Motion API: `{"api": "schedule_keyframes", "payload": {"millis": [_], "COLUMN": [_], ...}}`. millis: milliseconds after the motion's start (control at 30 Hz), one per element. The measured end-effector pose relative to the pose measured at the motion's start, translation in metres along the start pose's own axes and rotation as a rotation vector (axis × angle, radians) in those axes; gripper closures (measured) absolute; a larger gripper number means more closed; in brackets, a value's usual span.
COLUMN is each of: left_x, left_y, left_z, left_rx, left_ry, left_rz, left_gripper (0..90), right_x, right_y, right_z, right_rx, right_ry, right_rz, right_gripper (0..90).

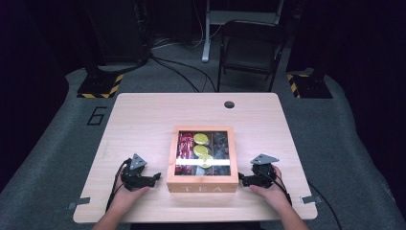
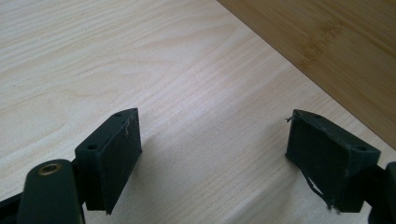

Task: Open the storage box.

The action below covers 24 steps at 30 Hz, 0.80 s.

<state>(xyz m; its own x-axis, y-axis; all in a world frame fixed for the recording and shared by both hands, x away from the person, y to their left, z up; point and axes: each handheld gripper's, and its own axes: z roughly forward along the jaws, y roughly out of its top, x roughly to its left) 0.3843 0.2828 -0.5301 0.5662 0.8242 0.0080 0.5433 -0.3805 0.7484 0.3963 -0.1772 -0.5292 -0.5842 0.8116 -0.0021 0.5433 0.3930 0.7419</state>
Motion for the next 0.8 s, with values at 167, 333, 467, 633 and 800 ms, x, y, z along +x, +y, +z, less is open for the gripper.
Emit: {"api": "schedule_keyframes", "payload": {"millis": [167, 333, 467, 633, 800], "left_x": [0.001, 0.000, 0.000, 0.000, -0.003], "left_y": [0.000, 0.000, 0.000, 0.005, 0.011], "left_z": [-0.001, -0.001, -0.001, -0.004, -0.009], "left_rx": [0.007, 0.006, 0.009, 0.041, 0.033], "left_ry": [-0.011, -0.004, -0.003, -0.038, -0.064], "left_rz": [-0.001, 0.001, 0.000, -0.011, -0.023], "left_gripper": [17.8, 17.8, 19.1, 27.4, 30.5], "right_x": [0.000, 0.000, 0.000, -0.002, -0.005], "right_y": [0.000, 0.000, 0.000, 0.002, 0.004], "right_z": [0.000, 0.000, -0.001, -0.008, -0.018], "right_rx": [0.000, -0.001, -0.002, 0.039, 0.031], "right_ry": [0.001, 0.002, 0.002, 0.020, 0.043], "right_rz": [0.000, 0.000, -0.001, 0.022, 0.079], "right_gripper": [14.2, 14.5, 18.1, 33.1, 41.6]}}
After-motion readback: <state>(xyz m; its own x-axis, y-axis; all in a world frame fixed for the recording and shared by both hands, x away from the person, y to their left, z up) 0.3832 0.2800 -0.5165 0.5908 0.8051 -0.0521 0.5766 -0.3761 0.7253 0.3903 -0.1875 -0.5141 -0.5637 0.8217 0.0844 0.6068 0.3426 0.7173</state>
